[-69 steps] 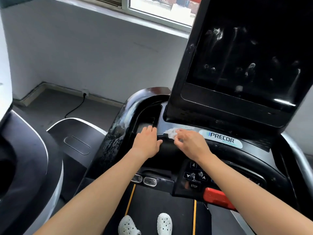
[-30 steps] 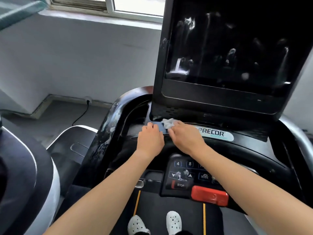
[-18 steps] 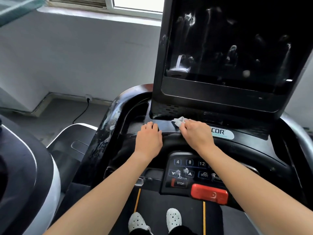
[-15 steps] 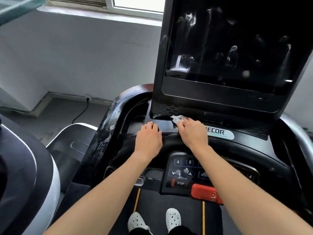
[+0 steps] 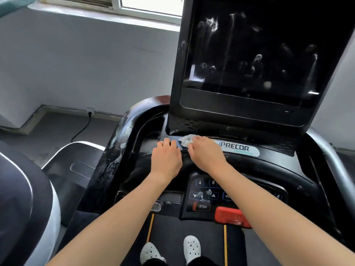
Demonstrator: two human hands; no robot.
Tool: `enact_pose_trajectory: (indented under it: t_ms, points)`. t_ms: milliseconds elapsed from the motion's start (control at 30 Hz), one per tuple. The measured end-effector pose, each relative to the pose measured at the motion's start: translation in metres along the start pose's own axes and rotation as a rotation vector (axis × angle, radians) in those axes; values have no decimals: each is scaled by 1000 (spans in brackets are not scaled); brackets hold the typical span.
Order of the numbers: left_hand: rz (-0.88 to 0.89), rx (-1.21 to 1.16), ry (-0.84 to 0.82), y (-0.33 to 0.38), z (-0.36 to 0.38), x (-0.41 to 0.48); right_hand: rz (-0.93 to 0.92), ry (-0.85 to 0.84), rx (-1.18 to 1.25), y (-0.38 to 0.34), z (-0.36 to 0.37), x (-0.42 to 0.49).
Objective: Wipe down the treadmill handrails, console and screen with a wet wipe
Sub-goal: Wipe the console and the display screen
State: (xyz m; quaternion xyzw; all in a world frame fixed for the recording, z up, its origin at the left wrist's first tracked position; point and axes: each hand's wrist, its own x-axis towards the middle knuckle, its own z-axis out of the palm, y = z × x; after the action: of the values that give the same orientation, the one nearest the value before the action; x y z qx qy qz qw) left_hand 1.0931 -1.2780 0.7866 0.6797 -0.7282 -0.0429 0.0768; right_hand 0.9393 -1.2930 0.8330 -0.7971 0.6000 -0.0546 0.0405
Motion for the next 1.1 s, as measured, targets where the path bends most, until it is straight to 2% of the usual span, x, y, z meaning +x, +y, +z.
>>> enact_pose_trajectory:
  t_ms: [100, 233, 333, 433, 567, 767, 833, 933, 1100]
  points:
    - [3, 14, 14, -1, 2, -1, 22, 7, -81, 17, -4, -11]
    - [16, -12, 36, -3, 8, -6, 282, 101, -127, 42, -3, -19]
    - [15, -59, 34, -4, 8, -8, 383, 148, -59, 37, 2, -17]
    - [6, -89, 24, -4, 5, -9, 268, 79, 66, 21, 12, -10]
    - [-24, -115, -1, 1, 1, -8, 68, -34, 96, 14, 14, -10]
    - [-26, -120, -41, 4, -3, -9, 194, 132, -53, 46, 3, -20]
    - [-24, -116, -43, 7, -7, -8, 183, 186, -53, 46, 4, -24]
    - [9, -166, -53, 19, -12, -4, 55, 126, -35, 44, 6, -23]
    - [111, -356, -96, 51, -20, 3, -16, 19, 97, 75, -9, -27]
